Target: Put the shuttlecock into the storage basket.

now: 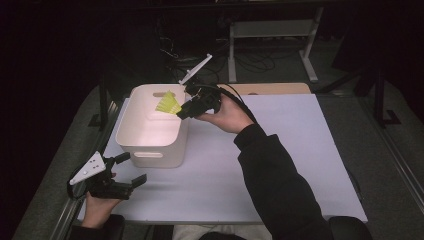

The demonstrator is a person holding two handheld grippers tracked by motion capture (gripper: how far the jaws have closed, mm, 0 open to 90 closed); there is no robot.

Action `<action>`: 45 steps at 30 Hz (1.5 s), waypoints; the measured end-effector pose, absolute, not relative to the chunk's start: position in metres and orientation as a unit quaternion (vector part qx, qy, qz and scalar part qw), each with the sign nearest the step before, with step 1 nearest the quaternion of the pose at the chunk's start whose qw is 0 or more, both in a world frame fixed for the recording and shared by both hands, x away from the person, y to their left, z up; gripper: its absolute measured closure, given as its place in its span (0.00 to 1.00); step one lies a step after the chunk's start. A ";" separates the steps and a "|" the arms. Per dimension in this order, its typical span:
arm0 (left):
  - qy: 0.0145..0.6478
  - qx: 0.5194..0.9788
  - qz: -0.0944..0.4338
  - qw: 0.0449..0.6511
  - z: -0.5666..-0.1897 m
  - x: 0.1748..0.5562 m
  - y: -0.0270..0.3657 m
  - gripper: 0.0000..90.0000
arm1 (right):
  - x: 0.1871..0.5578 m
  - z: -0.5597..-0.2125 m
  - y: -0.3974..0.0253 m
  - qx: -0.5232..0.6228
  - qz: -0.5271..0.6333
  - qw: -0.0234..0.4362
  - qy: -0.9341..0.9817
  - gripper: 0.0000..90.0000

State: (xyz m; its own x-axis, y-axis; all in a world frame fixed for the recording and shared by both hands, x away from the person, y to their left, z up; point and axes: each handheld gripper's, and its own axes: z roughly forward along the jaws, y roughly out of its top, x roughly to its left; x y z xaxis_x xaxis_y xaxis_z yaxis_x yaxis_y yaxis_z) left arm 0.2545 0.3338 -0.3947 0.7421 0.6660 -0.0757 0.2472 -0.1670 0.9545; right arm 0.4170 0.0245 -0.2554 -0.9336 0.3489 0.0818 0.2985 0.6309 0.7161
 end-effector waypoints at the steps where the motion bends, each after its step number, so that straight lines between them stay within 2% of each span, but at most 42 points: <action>1: 0.308 0.741 0.185 0.567 -0.395 0.255 0.334 0.00 | 0.417 -0.256 0.026 0.179 0.391 0.032 0.902 0.71; 26: 0.307 0.741 0.184 0.568 -0.395 0.254 0.334 0.00 | 0.419 -0.267 0.054 0.162 0.385 0.013 0.908 0.71; 45: 0.307 0.741 0.184 0.568 -0.395 0.254 0.334 0.00 | 0.417 -0.292 0.074 0.151 0.378 -0.014 0.913 0.71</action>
